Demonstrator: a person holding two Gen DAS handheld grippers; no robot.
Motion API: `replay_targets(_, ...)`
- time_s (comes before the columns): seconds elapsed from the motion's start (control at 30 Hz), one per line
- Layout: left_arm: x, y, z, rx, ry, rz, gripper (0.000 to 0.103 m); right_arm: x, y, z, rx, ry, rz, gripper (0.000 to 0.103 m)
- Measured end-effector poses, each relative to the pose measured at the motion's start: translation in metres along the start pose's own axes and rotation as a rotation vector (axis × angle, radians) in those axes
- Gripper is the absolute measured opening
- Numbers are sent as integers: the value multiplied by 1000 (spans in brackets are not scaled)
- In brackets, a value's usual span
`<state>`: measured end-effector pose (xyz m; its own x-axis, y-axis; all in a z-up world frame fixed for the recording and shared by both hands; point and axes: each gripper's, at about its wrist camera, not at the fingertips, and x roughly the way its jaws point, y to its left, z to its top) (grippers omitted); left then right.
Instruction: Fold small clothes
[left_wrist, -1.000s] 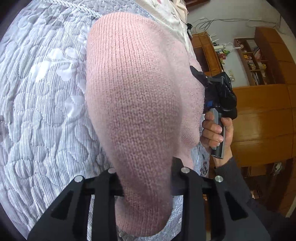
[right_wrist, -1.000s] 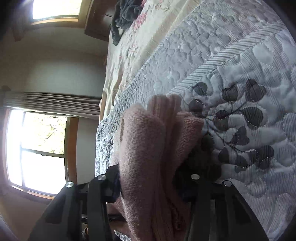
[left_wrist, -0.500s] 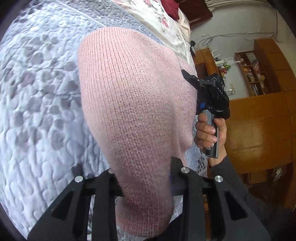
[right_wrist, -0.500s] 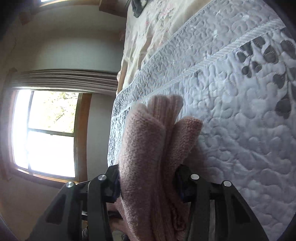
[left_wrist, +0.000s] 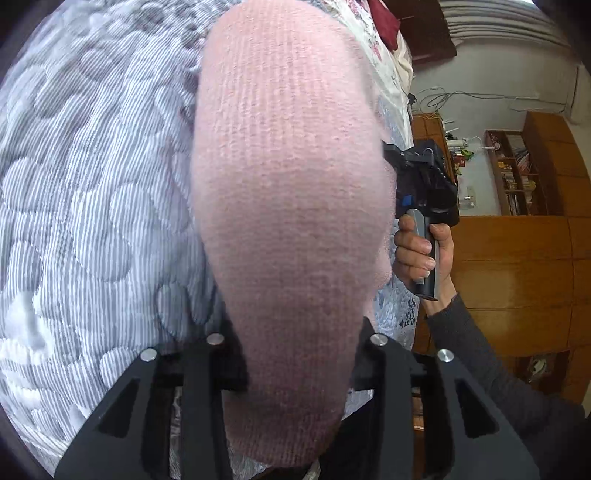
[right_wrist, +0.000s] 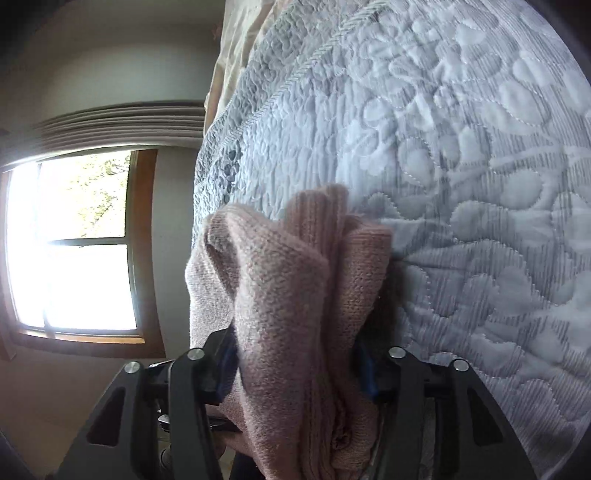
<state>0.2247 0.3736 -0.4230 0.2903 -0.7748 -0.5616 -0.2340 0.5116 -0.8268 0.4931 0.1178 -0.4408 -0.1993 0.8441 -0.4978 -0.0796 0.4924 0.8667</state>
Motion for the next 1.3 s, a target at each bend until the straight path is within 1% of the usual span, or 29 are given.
replay_targets(0.07, -4, 4, 0, -24, -4, 29, 52, -11, -1, -1, 14, -25, -37, 73)
replay_targets(0.1, -13, 0, -1, -11, -17, 77, 59, -20, 4, -3, 8, -49, -59, 78)
replay_targets(0.13, -24, -9, -3, 25, -42, 161, 62, -31, 12, -6, -16, -82, -78, 85)
replay_targets(0.17, -37, -20, -5, 70, -77, 243, 68, -41, 20, -11, -46, -109, -96, 85)
replay_targets(0.2, -52, -31, -8, 106, -127, 287, 69, -50, 27, -18, -71, -136, -114, 85)
replay_targets(0.23, -68, -42, -12, 132, -183, 292, 69, -58, 34, -26, -93, -163, -122, 84)
replay_targets(0.33, -93, -71, -19, 202, -262, 138, 67, -58, 45, -42, -116, -156, -107, 75)
replay_targets(0.37, -92, -81, -19, 239, -277, 98, 60, -50, 49, -45, -131, -143, -127, 62)
replay_targets(0.4, -83, -89, -17, 255, -262, 40, 55, -42, 51, -46, -145, -129, -163, 53)
replay_targets(0.43, -69, -91, -11, 249, -220, -16, 53, -34, 52, -48, -155, -120, -210, 32)
replay_targets(0.47, -54, -87, -8, 227, -187, -37, 49, -30, 54, -49, -171, -127, -250, 20)
replay_targets(0.53, -28, -67, 2, 172, -130, -38, 48, -30, 57, -51, -195, -155, -275, 15)
replay_targets(0.6, -9, -48, 6, 124, -104, -32, 32, -27, 50, -49, -214, -171, -341, 15)
replay_targets(0.63, -4, -39, 7, 110, -94, -32, 29, -24, 43, -48, -208, -167, -365, 17)
replay_targets(0.67, -3, -33, 6, 99, -95, -39, 21, -20, 36, -46, -196, -159, -369, 18)
replay_targets(0.7, -2, -29, 6, 85, -95, -47, 19, -18, 35, -45, -198, -154, -370, 18)
replay_targets(0.73, -3, -30, 6, 77, -89, -51, 20, -18, 38, -44, -209, -148, -374, 19)
replay_targets(0.8, -14, -42, 5, 90, -79, -68, 33, -28, 51, -45, -237, -170, -390, 21)
replay_targets(0.87, -39, -68, 7, 158, -130, -126, 34, -43, 72, -50, -287, -227, -405, 22)
replay_targets(0.93, -59, -86, 23, 201, -212, -133, 34, -50, 90, -55, -340, -251, -402, 22)
replay_targets(0.97, -61, -92, 36, 219, -226, -115, 34, -46, 95, -55, -354, -238, -397, 22)
replay_targets(1.0, -57, -96, 48, 239, -221, -64, 34, -38, 96, -53, -360, -213, -403, 22)
replay_targets(1.07, -40, -93, 73, 249, -171, 17, 34, -16, 90, -48, -358, -146, -428, 22)
replay_targets(1.1, -28, -87, 84, 251, -141, 87, 34, -7, 83, -46, -357, -125, -464, 20)
replay_targets(1.13, -18, -79, 91, 255, -113, 152, 31, -1, 74, -43, -365, -115, -503, 13)
replay_targets(1.17, -10, -71, 96, 255, -93, 178, 21, 0, 65, -40, -355, -116, -507, 11)
replay_targets(1.2, -5, -67, 100, 262, -89, 201, 10, -2, 58, -38, -332, -122, -493, 11)
replay_targets(1.23, -7, -61, 102, 281, -85, 227, 4, -5, 56, -36, -321, -123, -486, 11)
replay_targets(1.3, -11, -62, 107, 279, -77, 242, 1, -11, 66, -41, -345, -125, -500, 11)
